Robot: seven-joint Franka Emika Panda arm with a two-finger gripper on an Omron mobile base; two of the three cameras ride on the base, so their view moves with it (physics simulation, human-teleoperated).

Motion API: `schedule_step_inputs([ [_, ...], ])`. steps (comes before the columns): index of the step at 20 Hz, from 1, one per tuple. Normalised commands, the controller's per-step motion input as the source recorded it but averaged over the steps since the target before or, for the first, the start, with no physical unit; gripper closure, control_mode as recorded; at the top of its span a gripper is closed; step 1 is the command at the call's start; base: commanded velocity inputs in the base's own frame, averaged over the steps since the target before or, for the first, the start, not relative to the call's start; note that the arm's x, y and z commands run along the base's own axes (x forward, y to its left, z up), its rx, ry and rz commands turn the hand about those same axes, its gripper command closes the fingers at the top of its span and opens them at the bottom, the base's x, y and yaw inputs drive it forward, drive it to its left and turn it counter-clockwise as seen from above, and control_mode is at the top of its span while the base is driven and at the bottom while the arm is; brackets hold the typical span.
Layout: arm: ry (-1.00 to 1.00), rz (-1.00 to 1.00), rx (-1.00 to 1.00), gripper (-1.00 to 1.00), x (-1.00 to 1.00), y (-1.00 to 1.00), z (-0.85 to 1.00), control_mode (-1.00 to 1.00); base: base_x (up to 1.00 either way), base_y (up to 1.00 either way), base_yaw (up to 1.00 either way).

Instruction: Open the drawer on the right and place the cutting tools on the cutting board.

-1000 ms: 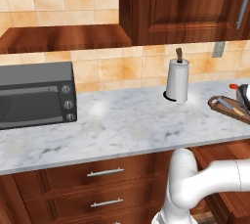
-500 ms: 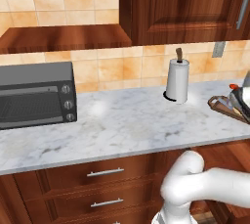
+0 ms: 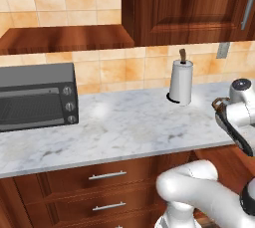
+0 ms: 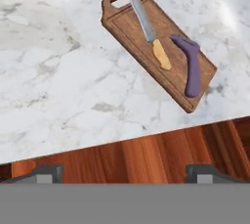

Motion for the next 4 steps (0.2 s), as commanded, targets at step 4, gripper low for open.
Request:
schedule_step_inputs([
  [4, -0.03, -0.02, -0.27, -1.0, -0.12, 0.56, -0.38, -1.0, 0.0, 0.0, 0.0],
])
